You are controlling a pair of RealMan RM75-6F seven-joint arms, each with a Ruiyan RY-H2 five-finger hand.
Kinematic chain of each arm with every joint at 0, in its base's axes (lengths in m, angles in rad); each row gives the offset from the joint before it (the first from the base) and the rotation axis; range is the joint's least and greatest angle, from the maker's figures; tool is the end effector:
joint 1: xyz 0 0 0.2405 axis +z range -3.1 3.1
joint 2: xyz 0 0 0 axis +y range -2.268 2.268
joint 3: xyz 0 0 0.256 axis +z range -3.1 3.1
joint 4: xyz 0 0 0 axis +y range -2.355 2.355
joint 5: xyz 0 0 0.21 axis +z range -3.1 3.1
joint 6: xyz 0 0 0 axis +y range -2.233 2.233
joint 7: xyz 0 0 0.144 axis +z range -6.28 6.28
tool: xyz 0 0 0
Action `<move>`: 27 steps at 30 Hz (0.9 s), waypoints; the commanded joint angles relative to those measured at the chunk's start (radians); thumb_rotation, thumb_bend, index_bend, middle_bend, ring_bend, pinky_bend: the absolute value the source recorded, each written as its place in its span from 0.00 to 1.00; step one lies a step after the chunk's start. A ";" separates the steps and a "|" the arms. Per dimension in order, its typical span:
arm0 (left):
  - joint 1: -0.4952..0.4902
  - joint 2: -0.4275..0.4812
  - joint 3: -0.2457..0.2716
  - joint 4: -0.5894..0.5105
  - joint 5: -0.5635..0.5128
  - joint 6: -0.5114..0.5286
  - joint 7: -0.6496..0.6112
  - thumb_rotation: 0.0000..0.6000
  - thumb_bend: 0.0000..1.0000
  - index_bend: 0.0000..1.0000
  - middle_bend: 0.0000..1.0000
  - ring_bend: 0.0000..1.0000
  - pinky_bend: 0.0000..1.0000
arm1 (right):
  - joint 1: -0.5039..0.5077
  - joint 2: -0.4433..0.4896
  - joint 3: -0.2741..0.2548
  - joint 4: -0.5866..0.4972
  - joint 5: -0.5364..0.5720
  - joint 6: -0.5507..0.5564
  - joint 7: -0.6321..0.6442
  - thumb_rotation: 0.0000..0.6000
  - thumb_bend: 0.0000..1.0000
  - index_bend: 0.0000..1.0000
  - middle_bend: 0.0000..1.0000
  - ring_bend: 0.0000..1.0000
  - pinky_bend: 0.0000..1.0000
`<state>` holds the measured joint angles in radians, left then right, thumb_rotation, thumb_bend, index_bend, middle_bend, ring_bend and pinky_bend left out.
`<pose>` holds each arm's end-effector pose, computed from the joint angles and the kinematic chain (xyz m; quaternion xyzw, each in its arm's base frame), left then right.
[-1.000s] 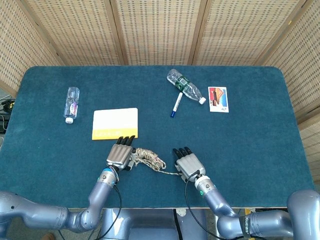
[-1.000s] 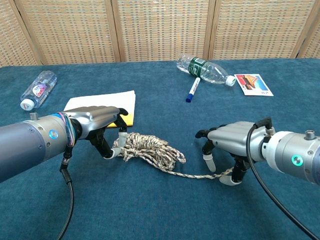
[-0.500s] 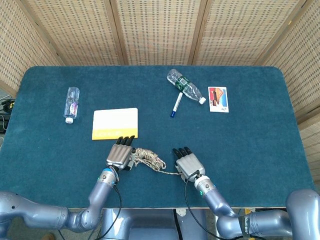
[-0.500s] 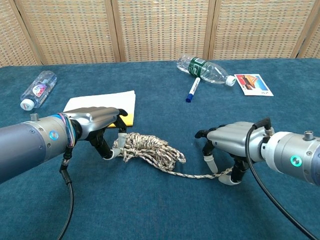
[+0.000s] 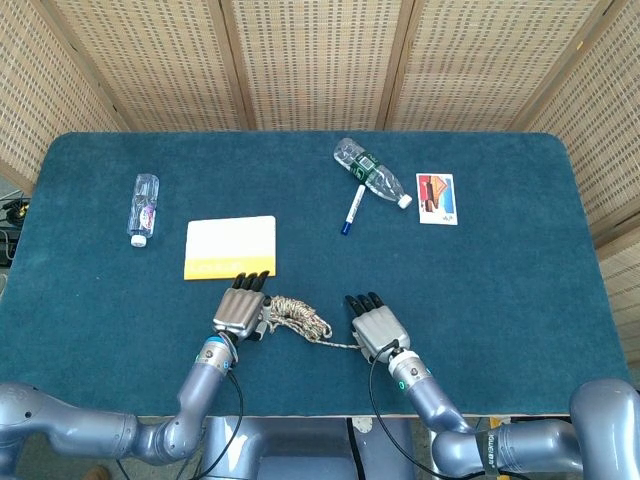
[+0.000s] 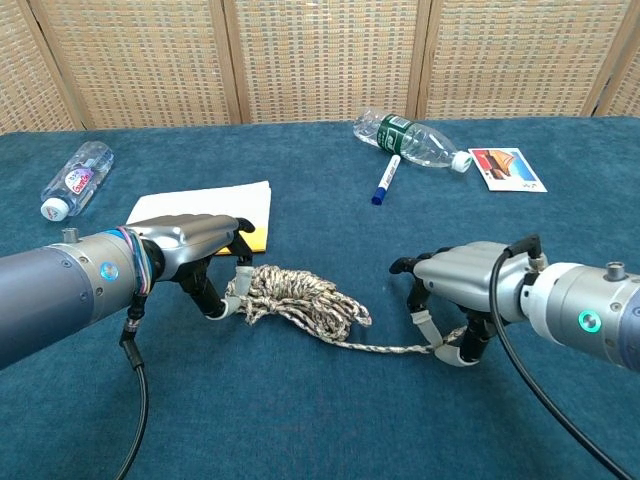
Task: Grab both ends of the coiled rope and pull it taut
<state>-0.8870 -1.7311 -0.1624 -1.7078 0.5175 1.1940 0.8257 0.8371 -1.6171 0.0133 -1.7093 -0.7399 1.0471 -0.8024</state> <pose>-0.0974 0.2937 -0.0717 -0.7407 -0.4537 -0.2506 0.4275 -0.1319 -0.2776 -0.0643 0.8176 -0.3635 0.2212 0.3879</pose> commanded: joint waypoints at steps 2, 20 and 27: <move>0.000 0.000 0.001 0.000 0.000 0.001 0.001 1.00 0.45 0.65 0.00 0.00 0.00 | 0.000 0.001 0.001 -0.003 -0.003 0.000 0.003 1.00 0.43 0.63 0.00 0.00 0.00; 0.015 0.021 0.018 0.000 0.024 0.003 -0.009 1.00 0.46 0.65 0.00 0.00 0.00 | -0.019 0.051 0.002 -0.028 -0.030 0.049 0.001 1.00 0.54 0.65 0.00 0.00 0.00; 0.040 0.055 0.042 0.003 0.068 0.011 -0.029 1.00 0.48 0.73 0.00 0.00 0.00 | -0.040 0.100 -0.003 -0.035 -0.042 0.067 0.016 1.00 0.54 0.65 0.00 0.00 0.00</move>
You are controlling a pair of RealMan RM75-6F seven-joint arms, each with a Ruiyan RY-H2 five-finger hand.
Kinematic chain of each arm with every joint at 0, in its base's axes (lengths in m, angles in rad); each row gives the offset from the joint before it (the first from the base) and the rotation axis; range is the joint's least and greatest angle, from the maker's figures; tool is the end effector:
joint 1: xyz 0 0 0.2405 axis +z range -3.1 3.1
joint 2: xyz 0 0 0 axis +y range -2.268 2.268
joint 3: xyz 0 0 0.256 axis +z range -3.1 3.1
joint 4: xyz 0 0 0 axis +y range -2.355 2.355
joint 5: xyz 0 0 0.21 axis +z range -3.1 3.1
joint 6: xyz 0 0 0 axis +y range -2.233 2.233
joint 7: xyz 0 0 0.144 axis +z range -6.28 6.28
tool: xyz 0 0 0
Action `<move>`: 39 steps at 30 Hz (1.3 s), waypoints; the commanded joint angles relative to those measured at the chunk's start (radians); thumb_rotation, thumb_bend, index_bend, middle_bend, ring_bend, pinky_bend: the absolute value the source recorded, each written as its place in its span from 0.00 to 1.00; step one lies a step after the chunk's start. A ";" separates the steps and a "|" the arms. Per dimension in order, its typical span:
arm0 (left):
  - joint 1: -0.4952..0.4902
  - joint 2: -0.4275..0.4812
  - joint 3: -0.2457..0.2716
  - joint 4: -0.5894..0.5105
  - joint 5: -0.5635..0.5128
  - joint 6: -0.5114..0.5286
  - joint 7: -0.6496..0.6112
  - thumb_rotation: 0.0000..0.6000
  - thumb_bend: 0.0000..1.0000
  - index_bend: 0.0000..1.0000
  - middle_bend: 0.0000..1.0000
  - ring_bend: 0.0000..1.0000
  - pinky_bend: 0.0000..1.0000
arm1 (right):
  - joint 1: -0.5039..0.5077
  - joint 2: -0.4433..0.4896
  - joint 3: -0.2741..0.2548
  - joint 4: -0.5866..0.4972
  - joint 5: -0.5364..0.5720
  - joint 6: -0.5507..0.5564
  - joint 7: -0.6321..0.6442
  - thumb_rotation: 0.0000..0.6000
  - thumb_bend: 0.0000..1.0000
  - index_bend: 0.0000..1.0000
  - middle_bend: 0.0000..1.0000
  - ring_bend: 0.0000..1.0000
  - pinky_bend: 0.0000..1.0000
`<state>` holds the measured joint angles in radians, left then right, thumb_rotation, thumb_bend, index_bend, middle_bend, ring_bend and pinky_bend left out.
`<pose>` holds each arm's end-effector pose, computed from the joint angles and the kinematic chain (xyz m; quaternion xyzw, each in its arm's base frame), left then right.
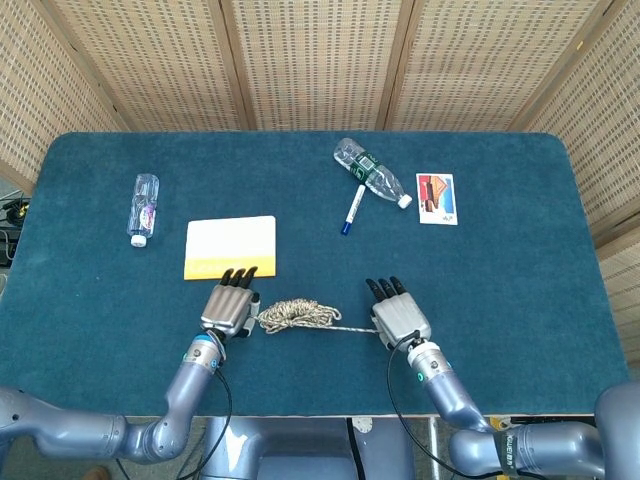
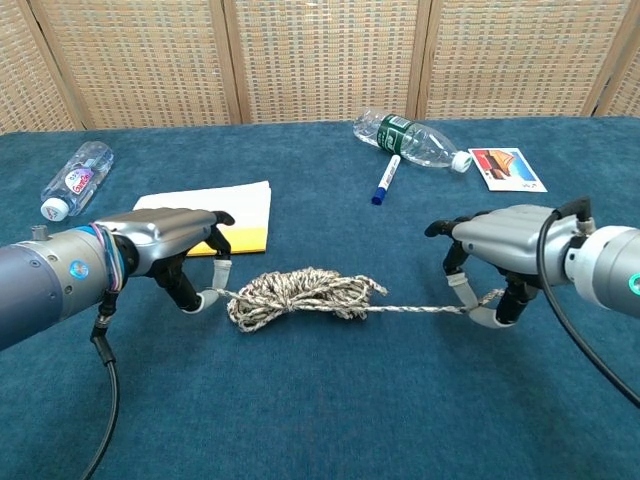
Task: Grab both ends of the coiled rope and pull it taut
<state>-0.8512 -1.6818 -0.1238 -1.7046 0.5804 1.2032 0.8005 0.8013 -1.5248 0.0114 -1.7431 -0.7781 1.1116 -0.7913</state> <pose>-0.1181 0.2971 -0.0579 -0.7390 -0.4354 -0.2499 0.4492 -0.1499 -0.2897 -0.0299 0.7962 -0.3500 0.2270 0.4382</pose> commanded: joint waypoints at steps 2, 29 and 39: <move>0.017 0.030 0.011 -0.006 0.017 0.007 -0.013 1.00 0.48 0.73 0.00 0.00 0.00 | -0.015 0.032 -0.005 0.001 -0.008 0.012 0.010 1.00 0.54 0.65 0.00 0.00 0.00; 0.124 0.236 0.052 -0.020 0.132 0.010 -0.105 1.00 0.48 0.76 0.00 0.00 0.00 | -0.103 0.177 -0.014 0.064 -0.040 -0.005 0.098 1.00 0.54 0.65 0.00 0.00 0.00; 0.150 0.274 0.050 -0.016 0.146 0.002 -0.132 1.00 0.48 0.76 0.00 0.00 0.00 | -0.119 0.208 -0.005 0.057 -0.024 0.002 0.087 1.00 0.54 0.65 0.00 0.00 0.00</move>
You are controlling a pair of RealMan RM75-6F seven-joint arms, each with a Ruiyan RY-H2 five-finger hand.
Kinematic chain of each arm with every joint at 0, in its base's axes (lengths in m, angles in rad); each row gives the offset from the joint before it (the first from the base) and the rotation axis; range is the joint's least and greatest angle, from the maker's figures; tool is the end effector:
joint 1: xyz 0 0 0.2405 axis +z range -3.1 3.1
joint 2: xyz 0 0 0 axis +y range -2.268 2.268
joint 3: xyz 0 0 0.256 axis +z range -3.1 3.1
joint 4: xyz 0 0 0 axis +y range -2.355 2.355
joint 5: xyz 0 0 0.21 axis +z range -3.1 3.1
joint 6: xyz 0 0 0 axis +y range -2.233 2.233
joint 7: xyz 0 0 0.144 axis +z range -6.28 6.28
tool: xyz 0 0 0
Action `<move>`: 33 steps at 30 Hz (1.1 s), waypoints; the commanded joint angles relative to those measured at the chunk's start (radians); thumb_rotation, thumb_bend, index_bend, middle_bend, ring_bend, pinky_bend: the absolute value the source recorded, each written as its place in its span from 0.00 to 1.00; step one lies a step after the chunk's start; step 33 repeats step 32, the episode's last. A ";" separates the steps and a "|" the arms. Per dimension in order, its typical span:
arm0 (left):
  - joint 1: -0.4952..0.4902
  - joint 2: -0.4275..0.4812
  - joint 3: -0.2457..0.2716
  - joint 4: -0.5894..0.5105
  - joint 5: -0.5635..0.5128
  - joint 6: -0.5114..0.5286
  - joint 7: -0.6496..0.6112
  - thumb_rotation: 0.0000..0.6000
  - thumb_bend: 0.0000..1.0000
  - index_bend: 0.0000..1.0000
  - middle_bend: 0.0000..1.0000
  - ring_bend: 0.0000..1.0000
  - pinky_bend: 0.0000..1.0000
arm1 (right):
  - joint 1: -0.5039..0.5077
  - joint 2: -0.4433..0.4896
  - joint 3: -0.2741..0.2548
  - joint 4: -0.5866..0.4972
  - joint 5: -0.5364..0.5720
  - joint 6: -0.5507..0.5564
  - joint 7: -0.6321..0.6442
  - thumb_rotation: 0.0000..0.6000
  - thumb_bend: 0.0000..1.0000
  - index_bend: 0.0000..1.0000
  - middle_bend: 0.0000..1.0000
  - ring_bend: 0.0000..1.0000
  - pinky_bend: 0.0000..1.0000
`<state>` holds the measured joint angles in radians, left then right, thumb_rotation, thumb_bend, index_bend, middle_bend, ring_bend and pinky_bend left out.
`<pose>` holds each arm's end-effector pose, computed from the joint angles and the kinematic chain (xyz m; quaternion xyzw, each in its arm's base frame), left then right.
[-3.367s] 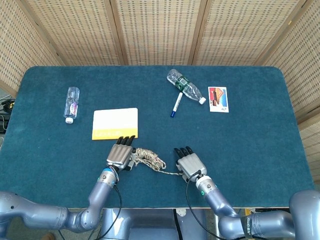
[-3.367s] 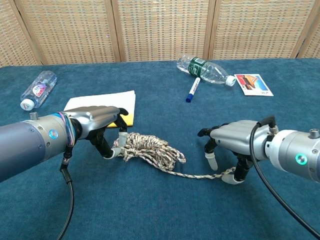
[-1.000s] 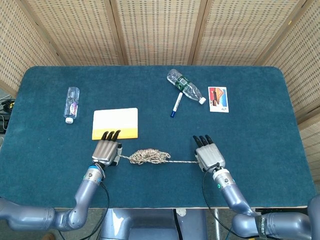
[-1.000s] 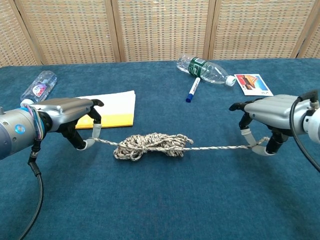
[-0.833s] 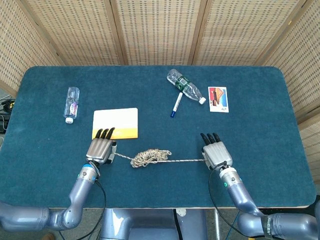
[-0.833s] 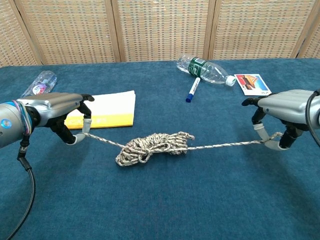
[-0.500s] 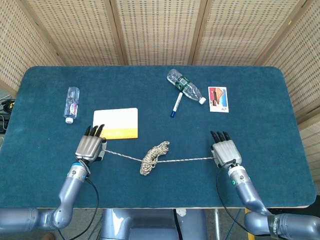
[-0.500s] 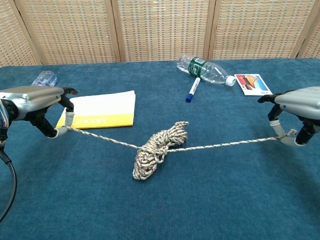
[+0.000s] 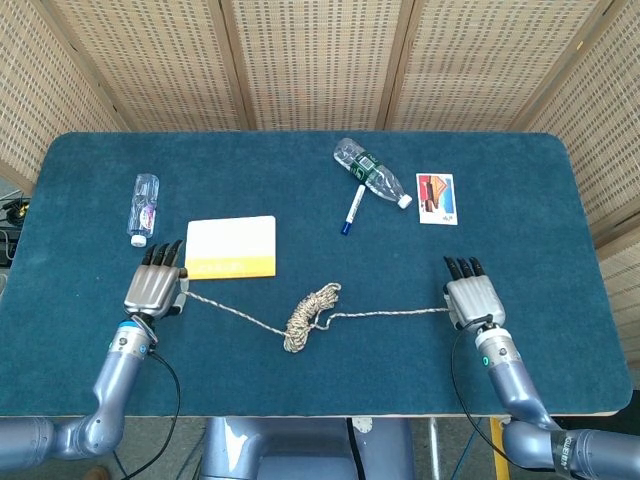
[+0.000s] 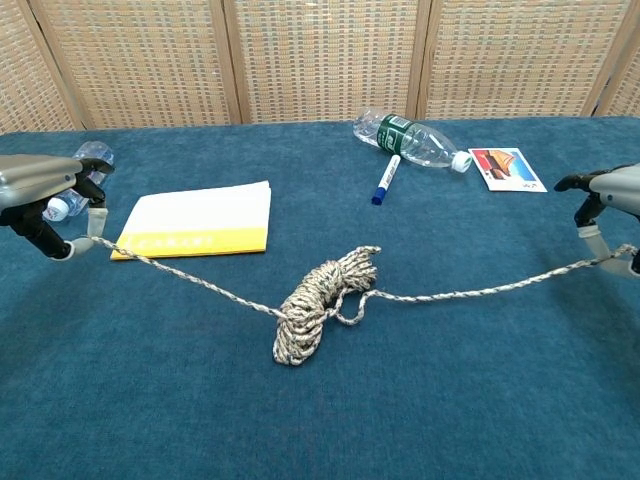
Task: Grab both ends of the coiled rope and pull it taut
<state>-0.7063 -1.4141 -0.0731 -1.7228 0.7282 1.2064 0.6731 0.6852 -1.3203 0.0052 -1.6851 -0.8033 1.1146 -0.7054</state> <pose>-0.1979 0.3125 0.0268 -0.6979 -0.4080 -0.2409 0.5371 -0.2297 -0.3098 0.0457 0.7419 -0.3520 0.1805 0.5414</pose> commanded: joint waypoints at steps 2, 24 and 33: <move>0.011 0.012 -0.001 0.004 0.001 -0.006 -0.012 1.00 0.48 0.76 0.00 0.00 0.00 | -0.006 0.006 0.002 -0.001 -0.002 -0.002 0.001 1.00 0.54 0.65 0.00 0.00 0.00; 0.298 0.234 0.045 -0.109 0.397 0.228 -0.430 1.00 0.00 0.00 0.00 0.00 0.00 | -0.243 0.123 -0.017 -0.031 -0.483 0.280 0.432 1.00 0.00 0.00 0.00 0.00 0.00; 0.491 0.230 0.138 -0.116 0.557 0.448 -0.472 1.00 0.00 0.00 0.00 0.00 0.00 | -0.406 0.122 -0.066 -0.029 -0.639 0.502 0.473 1.00 0.00 0.00 0.00 0.00 0.00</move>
